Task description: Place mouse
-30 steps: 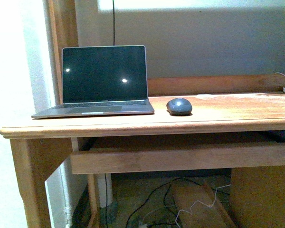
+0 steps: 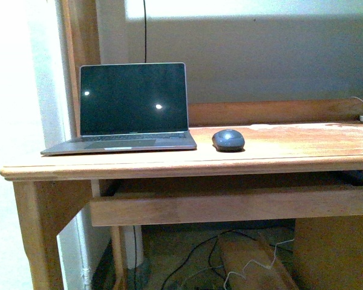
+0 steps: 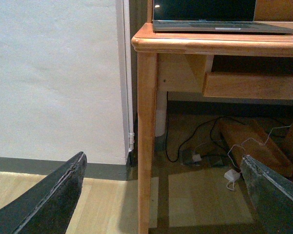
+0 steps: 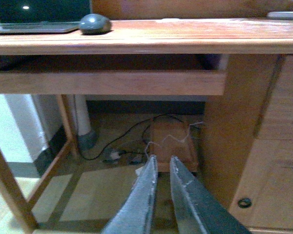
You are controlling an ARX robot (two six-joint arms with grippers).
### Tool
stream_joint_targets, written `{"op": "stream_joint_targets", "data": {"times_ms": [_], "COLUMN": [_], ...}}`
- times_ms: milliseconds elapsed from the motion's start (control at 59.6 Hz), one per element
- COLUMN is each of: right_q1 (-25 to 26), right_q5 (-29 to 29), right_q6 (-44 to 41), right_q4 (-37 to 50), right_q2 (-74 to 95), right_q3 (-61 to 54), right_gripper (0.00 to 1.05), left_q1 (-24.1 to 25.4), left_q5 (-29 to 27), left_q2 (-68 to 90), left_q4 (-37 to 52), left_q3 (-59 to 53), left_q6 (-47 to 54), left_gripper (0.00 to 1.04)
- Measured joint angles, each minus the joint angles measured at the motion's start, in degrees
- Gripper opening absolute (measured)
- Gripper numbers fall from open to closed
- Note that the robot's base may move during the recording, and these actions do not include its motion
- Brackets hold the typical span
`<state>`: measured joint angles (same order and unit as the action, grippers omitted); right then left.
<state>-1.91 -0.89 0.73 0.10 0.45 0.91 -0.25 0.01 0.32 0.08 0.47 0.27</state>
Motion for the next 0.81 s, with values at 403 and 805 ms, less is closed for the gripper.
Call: {"op": "stream_joint_targets", "data": {"times_ms": [403, 805], "right_q1": [1.68, 1.68], "right_q5": [0.72, 0.72], "right_q6": [-0.48, -0.48], "right_q4": [-0.07, -0.07], "right_q2": [-0.13, -0.13], "right_q3": [0.0, 0.0], "right_gripper": [0.14, 0.84], "left_q1": [0.0, 0.0], "left_q5": [0.0, 0.0], "left_q2": [0.0, 0.0], "left_q4": [0.0, 0.0], "left_q3": [0.0, 0.0], "left_q6": [0.0, 0.0], "left_gripper": [0.97, 0.97]}}
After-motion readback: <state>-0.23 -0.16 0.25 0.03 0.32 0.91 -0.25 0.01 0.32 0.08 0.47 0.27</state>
